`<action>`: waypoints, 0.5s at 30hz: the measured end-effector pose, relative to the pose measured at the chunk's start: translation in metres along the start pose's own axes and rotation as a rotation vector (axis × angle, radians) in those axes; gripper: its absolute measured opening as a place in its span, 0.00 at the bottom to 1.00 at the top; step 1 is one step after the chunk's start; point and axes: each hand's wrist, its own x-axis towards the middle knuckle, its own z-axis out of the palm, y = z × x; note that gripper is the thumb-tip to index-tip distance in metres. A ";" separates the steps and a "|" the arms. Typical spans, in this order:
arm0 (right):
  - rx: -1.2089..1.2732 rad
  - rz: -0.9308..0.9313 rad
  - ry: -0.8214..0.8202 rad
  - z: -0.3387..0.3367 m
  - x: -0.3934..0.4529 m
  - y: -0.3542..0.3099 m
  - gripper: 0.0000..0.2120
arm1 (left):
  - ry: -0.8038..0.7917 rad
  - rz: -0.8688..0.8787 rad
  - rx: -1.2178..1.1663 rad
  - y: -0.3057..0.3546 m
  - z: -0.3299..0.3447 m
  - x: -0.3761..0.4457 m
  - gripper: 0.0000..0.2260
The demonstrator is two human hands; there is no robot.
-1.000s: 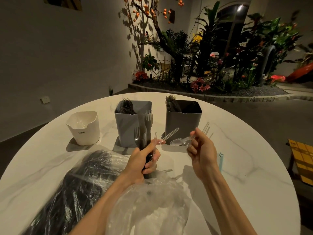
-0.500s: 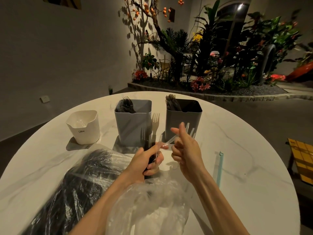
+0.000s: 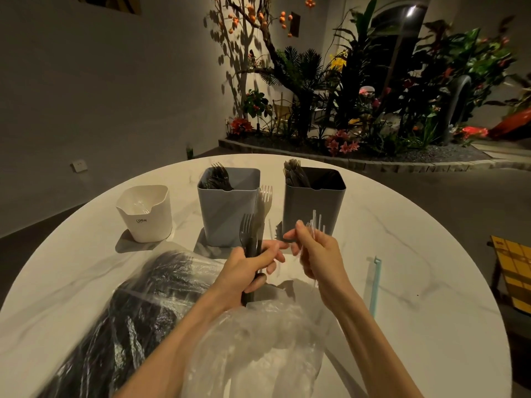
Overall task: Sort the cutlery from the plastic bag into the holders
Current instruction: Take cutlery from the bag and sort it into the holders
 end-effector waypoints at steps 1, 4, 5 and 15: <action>-0.023 -0.013 0.018 0.000 0.000 0.001 0.18 | 0.041 0.008 0.039 0.001 0.001 -0.001 0.12; -0.037 -0.008 -0.055 0.004 -0.002 0.002 0.19 | 0.093 0.035 0.062 0.001 0.002 -0.003 0.18; -0.038 0.005 -0.097 0.007 -0.004 0.002 0.19 | 0.099 0.025 0.063 0.001 0.002 -0.003 0.20; 0.283 0.160 0.054 0.002 0.003 0.000 0.22 | 0.114 -0.093 0.036 -0.002 0.002 0.002 0.21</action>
